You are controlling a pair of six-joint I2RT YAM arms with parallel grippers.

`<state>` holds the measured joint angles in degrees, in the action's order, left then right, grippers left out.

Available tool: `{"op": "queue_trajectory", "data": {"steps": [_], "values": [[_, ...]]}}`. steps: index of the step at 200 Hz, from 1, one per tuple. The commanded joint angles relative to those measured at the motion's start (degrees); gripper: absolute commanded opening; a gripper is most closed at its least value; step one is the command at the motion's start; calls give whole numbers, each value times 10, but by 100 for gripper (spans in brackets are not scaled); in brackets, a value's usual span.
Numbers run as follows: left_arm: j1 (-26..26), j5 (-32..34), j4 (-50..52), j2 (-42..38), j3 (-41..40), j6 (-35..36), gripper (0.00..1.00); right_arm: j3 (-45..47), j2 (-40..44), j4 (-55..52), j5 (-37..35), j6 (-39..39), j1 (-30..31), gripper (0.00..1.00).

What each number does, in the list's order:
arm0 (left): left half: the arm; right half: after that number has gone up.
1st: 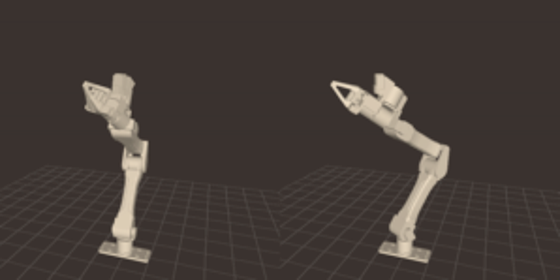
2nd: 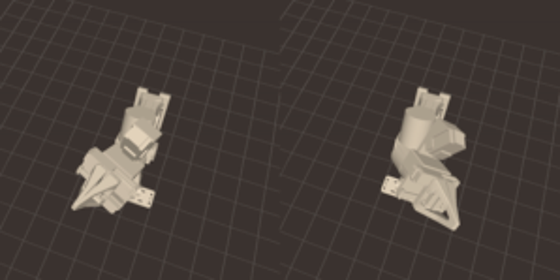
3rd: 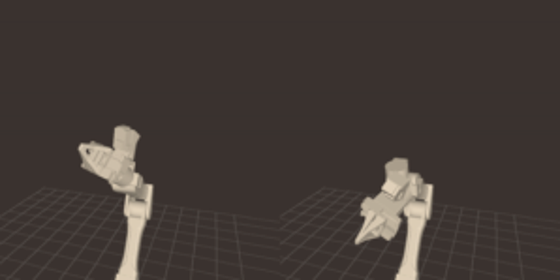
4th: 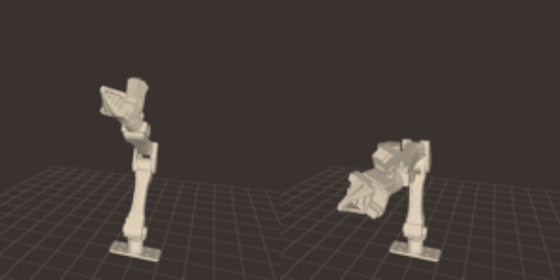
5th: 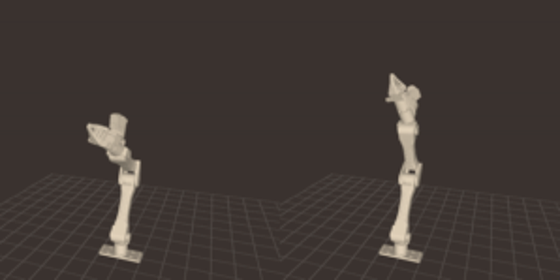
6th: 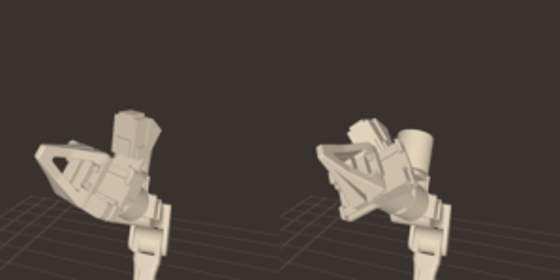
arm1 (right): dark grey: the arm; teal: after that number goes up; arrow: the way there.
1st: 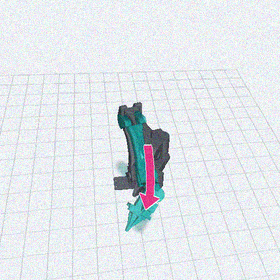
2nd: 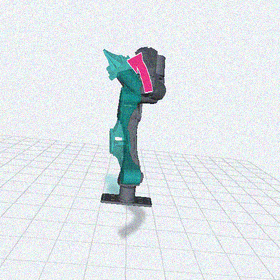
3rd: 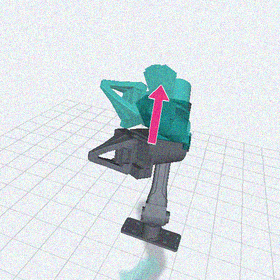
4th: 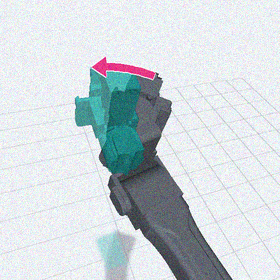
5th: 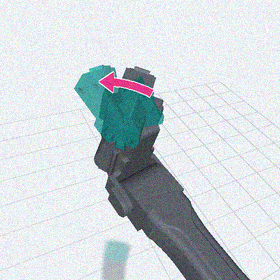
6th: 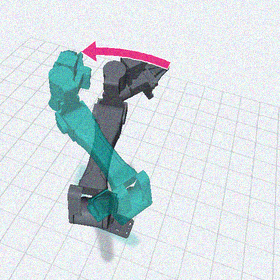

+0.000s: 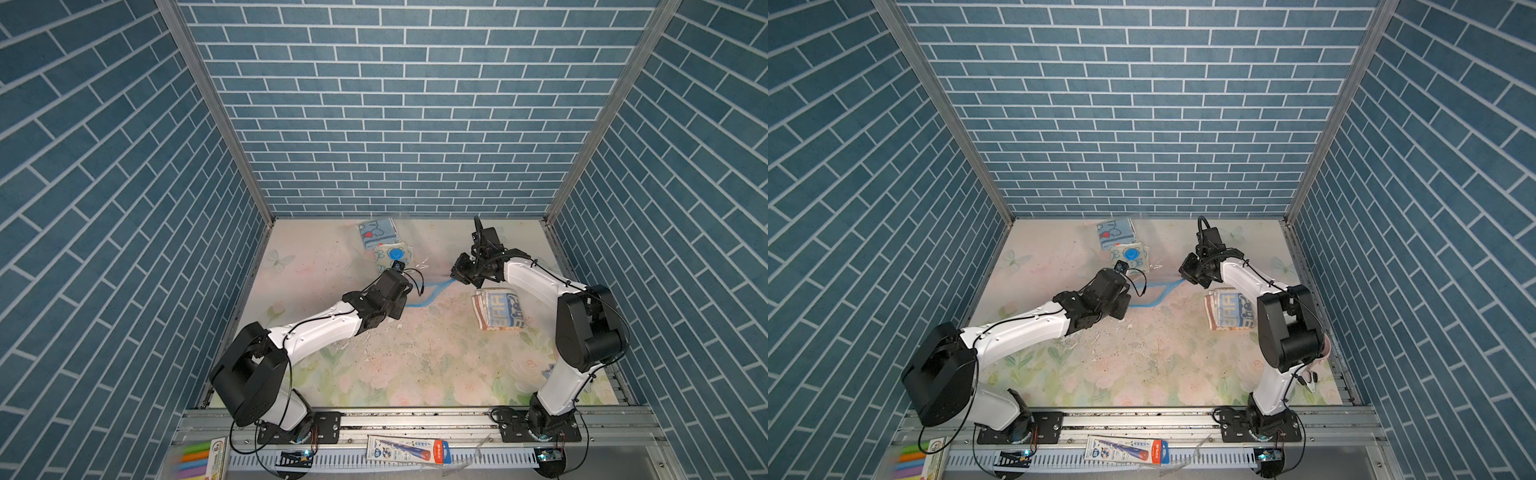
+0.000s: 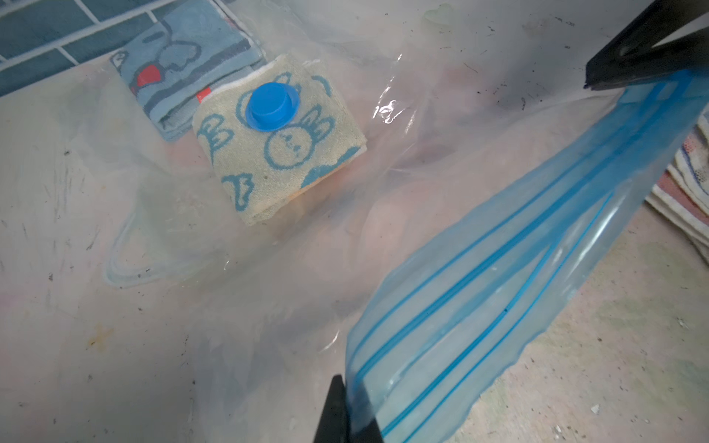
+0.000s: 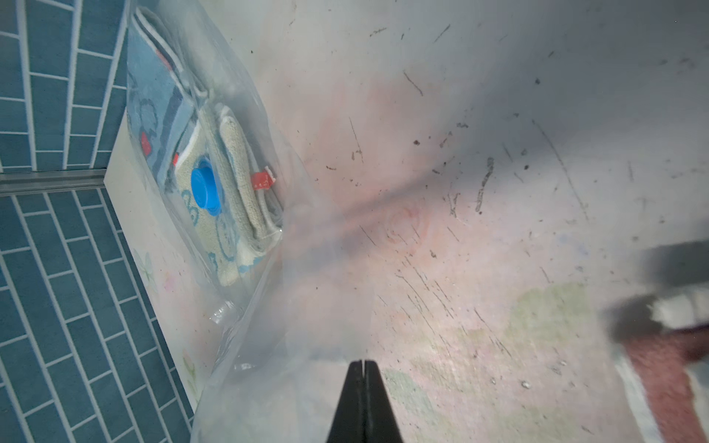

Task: Place the folded towel into the vacuum bag
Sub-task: Adjust the vacuum bag at the center of the board, then adjust the towel at the center of the board.

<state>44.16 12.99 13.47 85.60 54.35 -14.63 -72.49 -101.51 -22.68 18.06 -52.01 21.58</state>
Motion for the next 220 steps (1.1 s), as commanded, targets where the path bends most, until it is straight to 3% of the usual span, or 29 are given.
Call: {"op": "queue_trajectory", "data": {"steps": [1,27,55,82,124,158,220], "values": [[-6,-35,43,-3,-3,-11,0,5,13,-25,-27,28,-13,14],[-6,-84,58,-12,-14,-10,0,24,75,-80,-80,52,-19,38],[-5,-131,72,-10,-6,-11,0,38,146,-154,-135,84,-23,54],[-7,-183,83,34,23,-27,0,43,173,-240,-182,113,-24,56],[-29,-309,34,125,33,-114,0,92,183,-300,-215,137,-24,58],[-37,-258,20,115,31,-115,0,121,151,-289,-218,150,-24,64],[-45,-245,20,111,45,-111,0,103,61,-225,-201,208,-23,65]]}}
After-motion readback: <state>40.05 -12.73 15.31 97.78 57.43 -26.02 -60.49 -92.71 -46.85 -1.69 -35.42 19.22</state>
